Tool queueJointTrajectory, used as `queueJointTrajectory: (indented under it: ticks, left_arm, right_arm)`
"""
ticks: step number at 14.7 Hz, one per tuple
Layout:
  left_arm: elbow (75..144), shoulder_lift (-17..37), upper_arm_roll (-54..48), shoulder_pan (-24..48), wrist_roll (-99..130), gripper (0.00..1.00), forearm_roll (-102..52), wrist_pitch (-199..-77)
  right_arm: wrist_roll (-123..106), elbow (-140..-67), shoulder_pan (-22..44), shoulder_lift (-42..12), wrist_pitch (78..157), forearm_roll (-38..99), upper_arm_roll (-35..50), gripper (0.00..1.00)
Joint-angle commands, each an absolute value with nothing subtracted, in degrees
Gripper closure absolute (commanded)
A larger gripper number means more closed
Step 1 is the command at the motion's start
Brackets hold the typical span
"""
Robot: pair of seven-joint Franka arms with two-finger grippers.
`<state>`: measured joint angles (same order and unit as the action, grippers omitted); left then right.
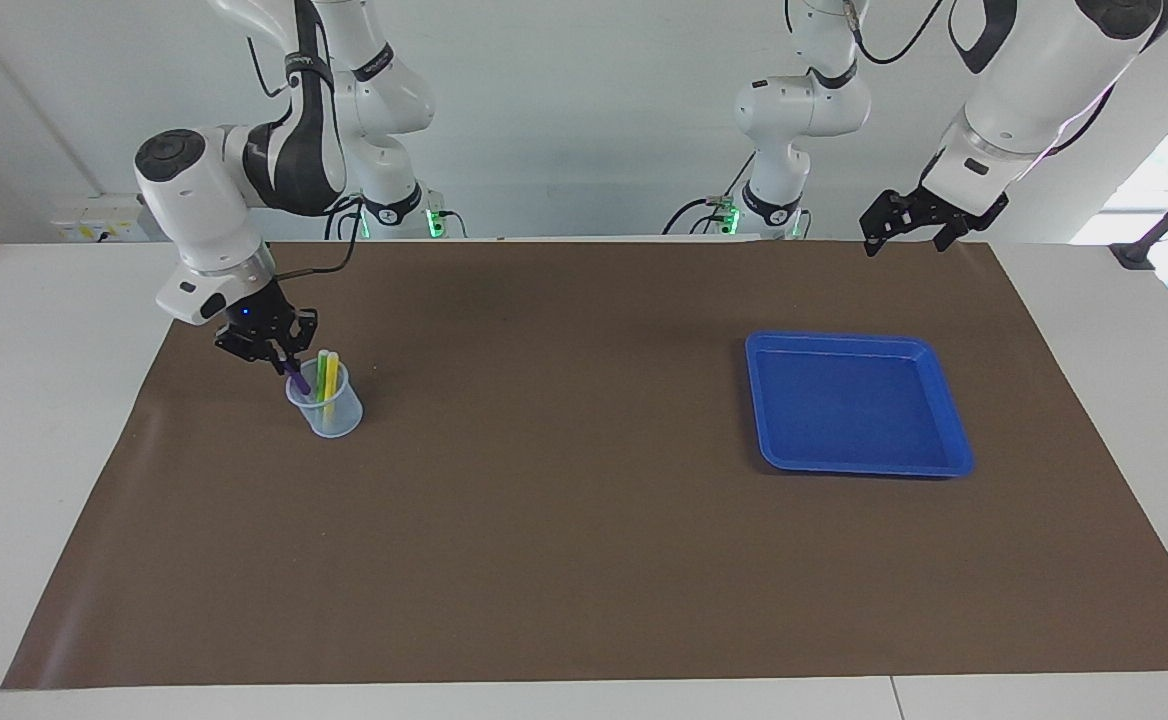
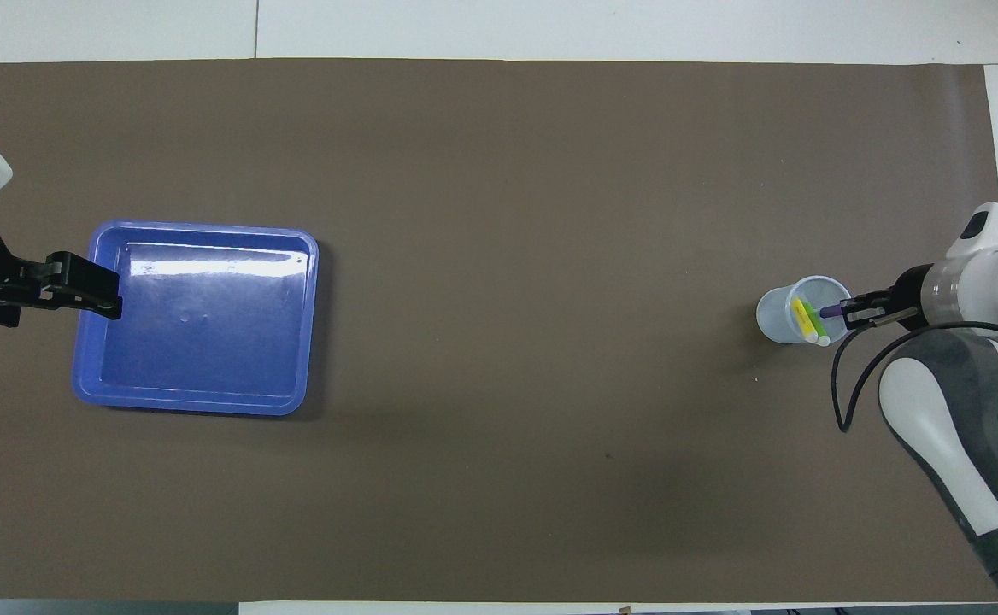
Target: Transfer and insert pens with both arms
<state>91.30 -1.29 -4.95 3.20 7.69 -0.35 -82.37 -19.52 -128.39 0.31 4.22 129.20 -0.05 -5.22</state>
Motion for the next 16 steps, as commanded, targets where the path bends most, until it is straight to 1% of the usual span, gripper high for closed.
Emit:
queueJointTrajectory:
  ticks: [1,3,4,5,7,8,10,13,16]
  left_arm:
    - [90.8,0.3,-4.0,5.4,9.1,0.00,-1.0,-85.0]
    - [90.7,0.4,-3.9,5.3,8.9,0.00,-1.7,-85.7]
    - [90.8,0.4,-3.9,5.3,8.3,0.00,-1.4,-85.7]
    - [90.9,0.3,-4.0,4.9,7.4,0.00,-1.2,-85.6]
    - [90.9,0.3,-4.2,4.7,5.3,0.00,-1.3,-85.0]
    - [91.0,0.2,-4.3,4.8,5.3,0.00,-1.4,-85.1]
    - [90.7,0.3,-4.2,4.7,6.1,0.00,-1.8,-85.8]
    - [90.6,0.4,-4.1,4.6,6.2,0.00,-1.9,-86.1]
    - [90.6,0.4,-4.1,4.0,6.3,0.00,-2.8,-86.7]
  right_arm:
    - [-17.8,-129.0,0.0,3.4,131.0,-0.9,-5.0,1.00]
    - [-17.5,-129.0,0.0,3.4,131.0,-0.9,-5.0,1.00]
    - [-17.5,-128.9,0.0,3.3,131.1,-0.9,-5.0,0.85]
    - [-17.5,-128.9,0.0,3.2,131.1,-0.9,-5.0,0.61]
    - [-17.4,-128.7,0.0,3.2,131.0,-0.9,-5.0,0.25]
    - [-17.4,-128.4,0.0,3.1,130.9,-0.9,-5.0,0.15]
    - [-17.4,-127.8,0.0,3.2,130.7,-0.6,-5.0,0.00]
    - [-17.5,-124.6,0.0,4.0,128.4,-0.5,-5.0,0.00]
    - [-16.0,-117.4,0.0,4.0,120.3,-0.5,-5.1,0.00]
